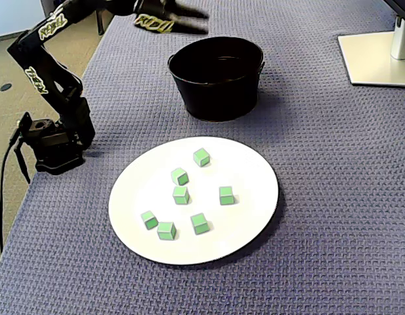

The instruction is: Pick up the items on the white plate and put them in the black container.

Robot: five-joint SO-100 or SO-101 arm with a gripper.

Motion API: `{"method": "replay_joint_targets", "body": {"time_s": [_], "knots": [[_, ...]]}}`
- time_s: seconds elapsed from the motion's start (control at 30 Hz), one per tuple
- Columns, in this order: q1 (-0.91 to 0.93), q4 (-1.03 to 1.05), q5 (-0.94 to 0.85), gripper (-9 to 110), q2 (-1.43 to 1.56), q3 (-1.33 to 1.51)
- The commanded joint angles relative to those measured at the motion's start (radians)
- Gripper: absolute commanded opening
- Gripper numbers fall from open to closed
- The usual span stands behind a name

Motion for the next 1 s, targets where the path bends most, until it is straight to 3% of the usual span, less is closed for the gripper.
{"method": "replay_joint_targets", "body": {"time_s": [0.0,0.13,0.37,0.97], "knots": [[0.095,0.115,-0.262,20,-0.02,0.009],[0.166,0.12,-0.476,22,-0.051,0.155],[0.238,0.27,-0.638,26,-0.17,0.089],[0.339,0.035,-0.699,30,-0.543,0.064]]}}
